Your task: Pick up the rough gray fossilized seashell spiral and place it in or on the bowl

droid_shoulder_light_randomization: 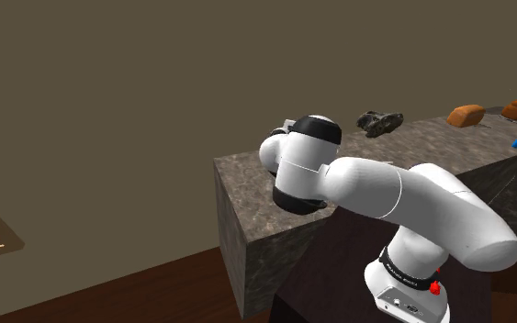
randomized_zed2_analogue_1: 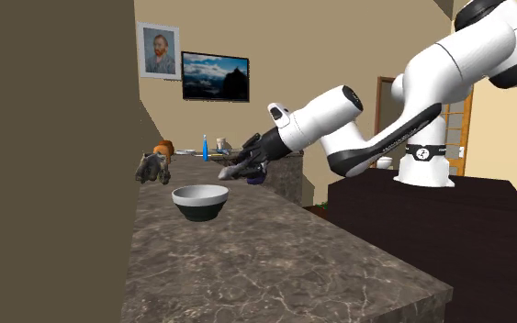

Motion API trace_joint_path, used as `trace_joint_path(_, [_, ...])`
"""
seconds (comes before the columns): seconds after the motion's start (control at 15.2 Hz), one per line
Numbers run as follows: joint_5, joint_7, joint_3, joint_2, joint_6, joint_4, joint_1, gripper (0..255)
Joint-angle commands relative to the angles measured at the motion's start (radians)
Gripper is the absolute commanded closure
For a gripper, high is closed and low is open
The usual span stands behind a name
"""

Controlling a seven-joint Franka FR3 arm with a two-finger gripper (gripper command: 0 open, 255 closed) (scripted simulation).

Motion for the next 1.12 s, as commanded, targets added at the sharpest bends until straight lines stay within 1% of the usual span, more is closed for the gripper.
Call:
trace_joint_path(0.0, [-0.014, -0.025, 0.013, -0.011, 0.041, 0.018, -0.071, 255])
trace_joint_path(0.4, [-0.074, -0.098, 0.050, -0.053, 0.132, 0.099, -0.290, 255])
trace_joint_path(0.79, [-0.147, -0.159, 0.099, -0.081, 0.181, 0.224, -0.518, 255])
trace_joint_path(0.86, [-0.166, -0.174, 0.114, -0.086, 0.186, 0.263, -0.577, 255])
trace_joint_path(1.06, [-0.154, -0.157, 0.123, -0.049, 0.195, 0.280, -0.584, 255])
